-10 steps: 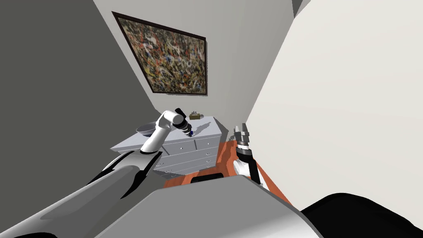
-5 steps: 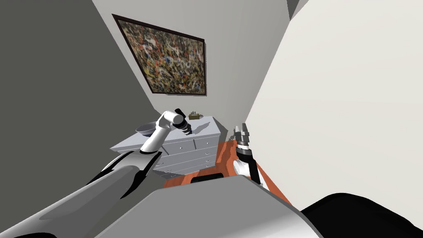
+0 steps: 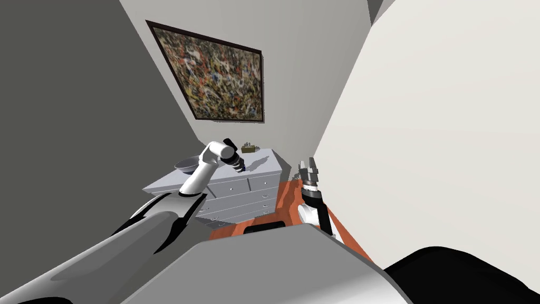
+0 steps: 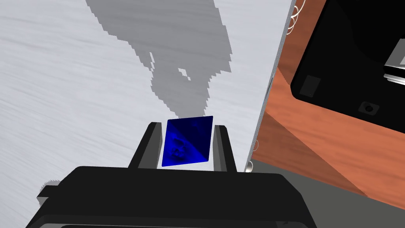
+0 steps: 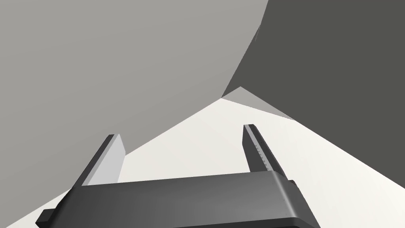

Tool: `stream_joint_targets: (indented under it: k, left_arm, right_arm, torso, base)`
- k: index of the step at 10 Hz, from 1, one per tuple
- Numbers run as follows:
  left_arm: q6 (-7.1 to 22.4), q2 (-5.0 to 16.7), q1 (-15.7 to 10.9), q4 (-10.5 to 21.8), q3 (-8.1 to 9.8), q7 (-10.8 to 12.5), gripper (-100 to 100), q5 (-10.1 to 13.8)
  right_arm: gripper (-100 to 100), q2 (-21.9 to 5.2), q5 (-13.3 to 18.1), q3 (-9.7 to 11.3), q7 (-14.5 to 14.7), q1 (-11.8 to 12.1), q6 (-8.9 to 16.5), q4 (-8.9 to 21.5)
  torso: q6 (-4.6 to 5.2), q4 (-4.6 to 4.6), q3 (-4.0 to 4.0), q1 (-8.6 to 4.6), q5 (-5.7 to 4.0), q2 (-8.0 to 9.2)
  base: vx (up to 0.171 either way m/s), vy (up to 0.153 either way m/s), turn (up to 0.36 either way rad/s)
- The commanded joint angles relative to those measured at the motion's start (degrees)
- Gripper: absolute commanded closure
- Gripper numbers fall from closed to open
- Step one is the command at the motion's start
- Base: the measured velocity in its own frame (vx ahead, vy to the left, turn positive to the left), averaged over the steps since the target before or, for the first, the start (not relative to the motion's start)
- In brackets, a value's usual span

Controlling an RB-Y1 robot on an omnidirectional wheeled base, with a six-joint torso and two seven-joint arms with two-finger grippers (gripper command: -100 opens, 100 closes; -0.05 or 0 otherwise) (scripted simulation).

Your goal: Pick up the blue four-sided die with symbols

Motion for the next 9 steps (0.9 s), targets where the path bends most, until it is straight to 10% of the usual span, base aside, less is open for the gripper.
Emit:
stream_joint_targets:
  k: [1,8,9]
  left_arm:
    - [1.87,-0.42,-0.15,-2.53,-0.45,2.14,100,0.39]
    - [5.96,-1.33,-0.23,-8.79,-1.47,6.69,100,1.5]
    - [6.14,-1.37,-0.24,-8.95,-1.52,6.91,0,1.52]
  right_arm:
    - [0,0.0,0.0,0.0,0.0,0.0,0.0,0.0]
    - [0,0.0,0.0,0.0,0.0,-0.01,0.0,0.0]
    - [0,0.0,0.0,0.0,0.0,-0.01,0.0,0.0]
  torso:
    - [0.0,0.0,0.0,0.0,0.0,0.0]
    - [0.02,-0.03,-0.01,0.02,0.01,0.02]
    - [0.02,-0.03,-0.01,-0.01,0.01,0.04]
  base:
    - [0.054,0.043,0.057]
    - [0.031,0.026,0.022]
    - [0.0,0.0,0.0]
